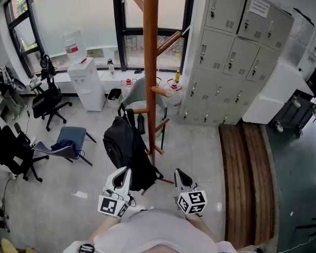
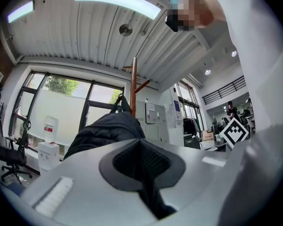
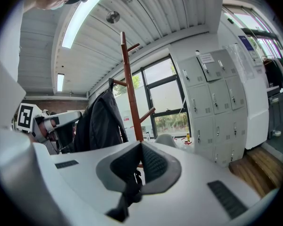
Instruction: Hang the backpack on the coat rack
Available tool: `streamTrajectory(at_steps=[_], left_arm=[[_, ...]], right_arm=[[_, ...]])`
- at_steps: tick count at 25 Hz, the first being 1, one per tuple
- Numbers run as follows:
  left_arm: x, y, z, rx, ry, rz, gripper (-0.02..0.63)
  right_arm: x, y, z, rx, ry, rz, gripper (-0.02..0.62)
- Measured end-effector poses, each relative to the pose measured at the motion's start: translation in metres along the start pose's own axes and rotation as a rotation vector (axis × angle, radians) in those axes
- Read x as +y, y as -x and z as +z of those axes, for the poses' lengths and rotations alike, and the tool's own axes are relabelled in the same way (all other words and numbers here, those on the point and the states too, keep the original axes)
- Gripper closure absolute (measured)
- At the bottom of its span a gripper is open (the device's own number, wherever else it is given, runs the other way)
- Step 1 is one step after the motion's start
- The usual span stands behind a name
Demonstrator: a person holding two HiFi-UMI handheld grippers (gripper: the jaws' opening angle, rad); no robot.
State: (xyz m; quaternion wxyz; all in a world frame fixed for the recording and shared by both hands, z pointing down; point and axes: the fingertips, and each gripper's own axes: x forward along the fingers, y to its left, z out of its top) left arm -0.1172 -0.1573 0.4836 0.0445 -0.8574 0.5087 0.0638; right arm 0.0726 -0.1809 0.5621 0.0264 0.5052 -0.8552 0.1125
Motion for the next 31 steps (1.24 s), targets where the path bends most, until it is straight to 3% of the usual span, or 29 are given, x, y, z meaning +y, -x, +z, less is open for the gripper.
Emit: streamTrajectory(at_steps=[3,24,31], left_arm=[[-0.001,-0.001,-0.001,0.008,-0.030,0.008,0.597],[0.003,-0.007,-0.010,0.023,0.010,-0.004,0.597],[0.003,-0.008,-0.014,0.033,-0.009,-0.014,0.597]], right_arm=[[-0.001,0.001,0.002,-0.002,0.011,-0.003,0.588],[0.000,-0.001,0.000,-0.003,0.002,-0.009,0.588],[0.002,0.000,0.003,-0.003,0.004,-0.008,0.588]])
